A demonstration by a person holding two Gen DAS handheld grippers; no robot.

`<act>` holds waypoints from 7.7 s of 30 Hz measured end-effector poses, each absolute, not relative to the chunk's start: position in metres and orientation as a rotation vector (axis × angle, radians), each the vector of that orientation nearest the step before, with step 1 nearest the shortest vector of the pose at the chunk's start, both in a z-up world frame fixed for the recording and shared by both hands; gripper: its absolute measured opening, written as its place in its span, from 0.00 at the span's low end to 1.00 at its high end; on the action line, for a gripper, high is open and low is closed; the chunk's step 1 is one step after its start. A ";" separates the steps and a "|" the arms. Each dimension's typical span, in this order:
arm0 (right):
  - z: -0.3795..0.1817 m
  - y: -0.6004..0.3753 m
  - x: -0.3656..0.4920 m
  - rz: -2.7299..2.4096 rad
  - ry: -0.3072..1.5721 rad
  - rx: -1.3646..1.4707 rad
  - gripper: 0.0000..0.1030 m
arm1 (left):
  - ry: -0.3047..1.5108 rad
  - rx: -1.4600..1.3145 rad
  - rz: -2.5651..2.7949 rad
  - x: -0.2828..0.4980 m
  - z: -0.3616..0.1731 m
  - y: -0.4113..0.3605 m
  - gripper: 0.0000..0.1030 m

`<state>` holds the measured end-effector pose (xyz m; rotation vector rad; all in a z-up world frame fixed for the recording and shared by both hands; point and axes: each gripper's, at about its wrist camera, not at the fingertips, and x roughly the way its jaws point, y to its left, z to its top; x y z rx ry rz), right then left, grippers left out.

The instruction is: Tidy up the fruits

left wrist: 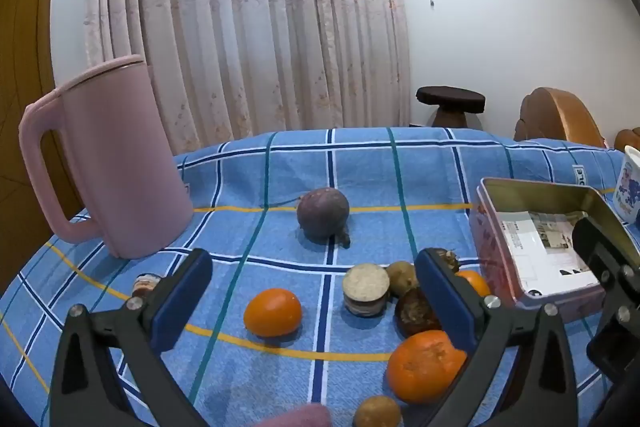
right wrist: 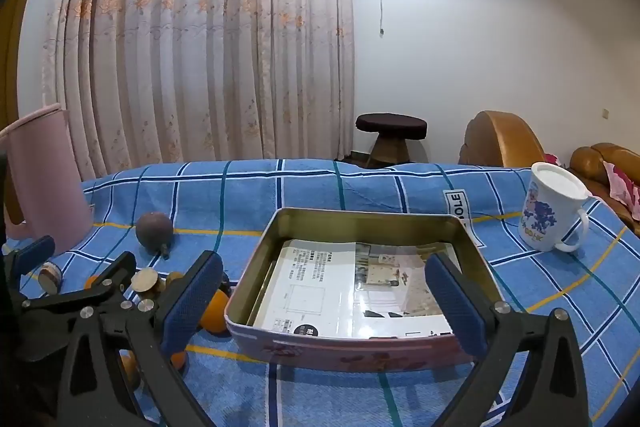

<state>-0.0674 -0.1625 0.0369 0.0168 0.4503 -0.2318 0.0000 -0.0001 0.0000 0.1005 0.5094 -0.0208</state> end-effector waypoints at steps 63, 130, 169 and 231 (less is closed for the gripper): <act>0.038 -0.158 -0.066 -0.218 0.454 0.003 0.99 | 0.526 0.081 -0.022 -0.001 -0.003 0.001 1.00; -0.017 -0.087 -0.031 0.309 0.873 0.098 0.48 | 0.769 0.047 0.021 0.023 -0.020 0.153 0.92; 0.041 -0.199 -0.055 0.231 0.614 0.222 0.47 | 0.588 0.021 -0.208 0.006 0.034 0.036 0.41; 0.024 -0.318 -0.055 -0.086 0.560 0.249 0.81 | 0.574 0.171 -0.360 -0.008 0.015 -0.134 1.00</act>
